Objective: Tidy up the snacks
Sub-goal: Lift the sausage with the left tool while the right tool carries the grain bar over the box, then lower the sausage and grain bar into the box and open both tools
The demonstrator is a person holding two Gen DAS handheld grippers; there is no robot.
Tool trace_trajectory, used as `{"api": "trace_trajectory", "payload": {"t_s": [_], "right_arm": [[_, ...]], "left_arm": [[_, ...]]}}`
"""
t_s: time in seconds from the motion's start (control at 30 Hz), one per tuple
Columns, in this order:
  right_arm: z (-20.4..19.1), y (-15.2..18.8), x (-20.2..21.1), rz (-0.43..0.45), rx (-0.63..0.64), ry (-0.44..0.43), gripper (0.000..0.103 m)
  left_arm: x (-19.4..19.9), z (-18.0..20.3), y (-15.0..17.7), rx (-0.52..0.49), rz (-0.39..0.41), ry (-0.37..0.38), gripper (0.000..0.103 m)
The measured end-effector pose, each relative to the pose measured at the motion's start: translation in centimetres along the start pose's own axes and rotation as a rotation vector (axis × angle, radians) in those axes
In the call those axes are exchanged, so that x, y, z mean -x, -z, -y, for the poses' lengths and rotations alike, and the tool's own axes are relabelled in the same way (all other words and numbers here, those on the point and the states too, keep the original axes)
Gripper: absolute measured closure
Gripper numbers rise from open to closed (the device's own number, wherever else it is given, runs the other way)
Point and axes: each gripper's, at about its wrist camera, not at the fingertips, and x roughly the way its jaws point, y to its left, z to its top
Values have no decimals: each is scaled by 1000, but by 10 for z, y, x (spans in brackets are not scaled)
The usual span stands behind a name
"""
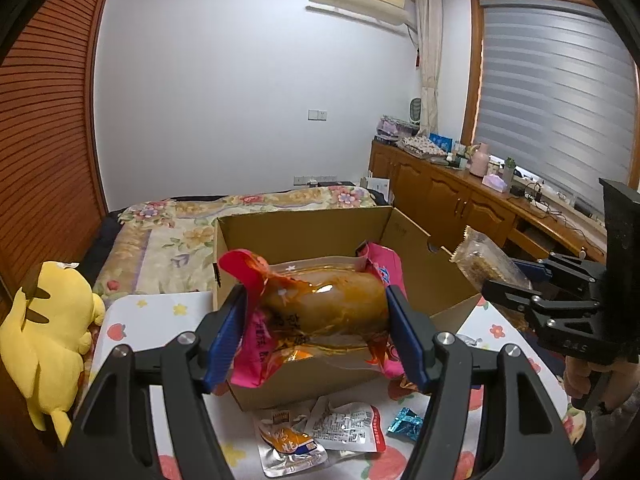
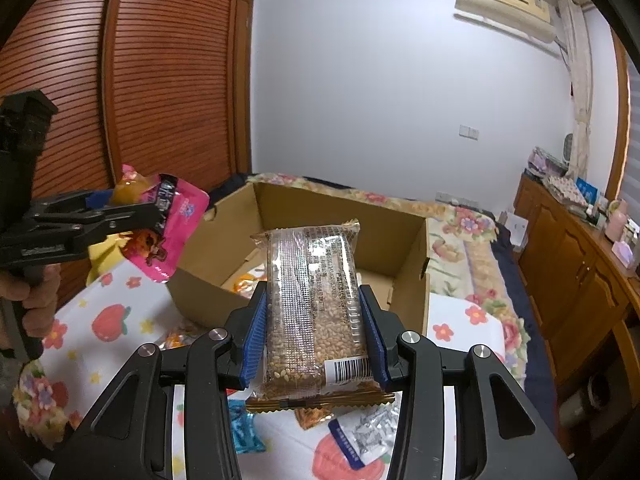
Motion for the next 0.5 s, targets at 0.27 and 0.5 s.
{"api": "trace_trajectory", "payload": {"t_s": [0.27, 0.5], "right_arm": [[7, -15, -29, -24, -28, 12, 60], [5, -36, -50, -17, -19, 47, 60]], "left_arm": [[-31, -5, -9, 13, -61, -13, 35], [-59, -15, -22, 45, -95, -38, 35]]}}
